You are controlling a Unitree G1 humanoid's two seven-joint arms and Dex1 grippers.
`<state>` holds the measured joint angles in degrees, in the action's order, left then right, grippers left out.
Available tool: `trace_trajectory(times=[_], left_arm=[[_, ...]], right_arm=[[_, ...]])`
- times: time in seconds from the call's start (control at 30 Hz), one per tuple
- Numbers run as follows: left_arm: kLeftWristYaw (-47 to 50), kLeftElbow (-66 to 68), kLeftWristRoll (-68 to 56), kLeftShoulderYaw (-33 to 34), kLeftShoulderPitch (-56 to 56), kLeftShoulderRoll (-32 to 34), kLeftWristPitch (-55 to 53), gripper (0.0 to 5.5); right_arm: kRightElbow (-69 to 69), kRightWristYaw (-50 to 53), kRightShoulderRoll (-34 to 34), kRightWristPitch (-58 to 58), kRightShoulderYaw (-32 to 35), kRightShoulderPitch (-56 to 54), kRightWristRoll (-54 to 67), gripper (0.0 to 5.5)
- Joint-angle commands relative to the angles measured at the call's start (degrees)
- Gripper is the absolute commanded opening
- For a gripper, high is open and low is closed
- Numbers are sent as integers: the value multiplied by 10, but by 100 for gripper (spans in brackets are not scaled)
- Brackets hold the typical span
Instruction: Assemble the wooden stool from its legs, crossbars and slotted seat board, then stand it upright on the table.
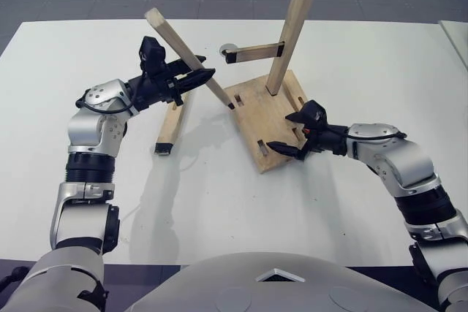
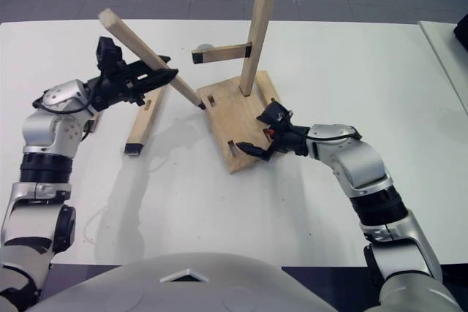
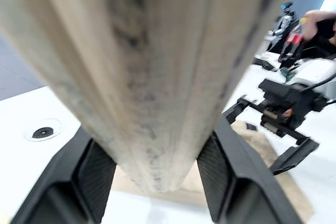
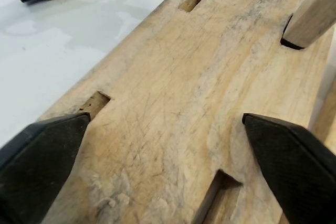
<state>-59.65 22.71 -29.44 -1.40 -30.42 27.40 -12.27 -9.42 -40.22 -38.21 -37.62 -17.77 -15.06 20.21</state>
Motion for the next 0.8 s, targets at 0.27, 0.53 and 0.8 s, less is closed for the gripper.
trace_trajectory(times=[0.27, 0.53, 0.8], left_arm=[[-59, 89, 19, 18, -65, -25, 12, 203], [-59, 170, 59, 12, -84, -55, 44, 203], [-97, 216, 107, -21, -99, -56, 78, 203]], right_arm=[[27, -22, 1, 2, -45, 44, -52, 540], [14, -30, -2, 0, -48, 58, -58, 540], [10, -32, -4, -3, -50, 63, -60, 540]])
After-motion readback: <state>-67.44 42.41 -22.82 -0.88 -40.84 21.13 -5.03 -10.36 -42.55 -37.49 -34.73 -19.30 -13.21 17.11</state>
